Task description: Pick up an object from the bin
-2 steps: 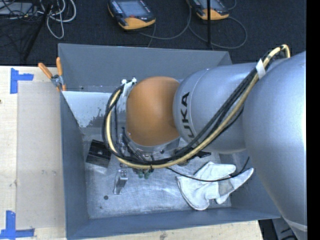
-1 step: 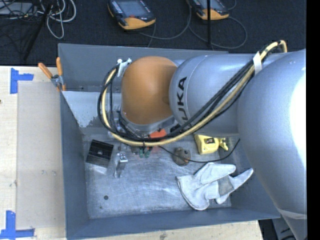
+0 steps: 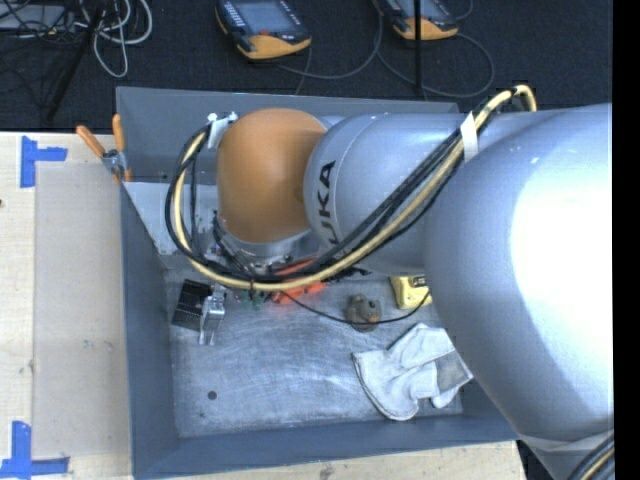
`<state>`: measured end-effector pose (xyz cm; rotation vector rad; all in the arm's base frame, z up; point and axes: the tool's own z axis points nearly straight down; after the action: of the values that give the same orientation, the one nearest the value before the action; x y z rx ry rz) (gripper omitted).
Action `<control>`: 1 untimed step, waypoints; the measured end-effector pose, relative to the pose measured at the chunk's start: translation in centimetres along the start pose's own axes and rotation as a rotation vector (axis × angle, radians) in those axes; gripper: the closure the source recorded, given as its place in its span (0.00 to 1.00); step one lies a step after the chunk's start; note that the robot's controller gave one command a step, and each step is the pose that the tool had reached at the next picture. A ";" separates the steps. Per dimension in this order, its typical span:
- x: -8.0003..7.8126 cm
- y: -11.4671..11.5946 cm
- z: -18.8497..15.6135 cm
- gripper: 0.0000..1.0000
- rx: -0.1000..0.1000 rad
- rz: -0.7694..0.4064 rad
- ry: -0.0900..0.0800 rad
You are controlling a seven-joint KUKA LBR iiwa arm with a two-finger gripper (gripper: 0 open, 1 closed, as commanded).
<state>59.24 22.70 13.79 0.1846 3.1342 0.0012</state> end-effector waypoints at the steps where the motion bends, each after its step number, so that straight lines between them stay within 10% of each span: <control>1: -1.9 1.3 7.0 0.00 0.000 0.051 0.001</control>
Offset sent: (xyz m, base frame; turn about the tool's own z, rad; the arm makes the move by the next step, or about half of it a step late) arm 0.0262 0.0019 -0.0679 0.2013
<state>61.31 23.78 6.81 0.2645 3.1295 0.0011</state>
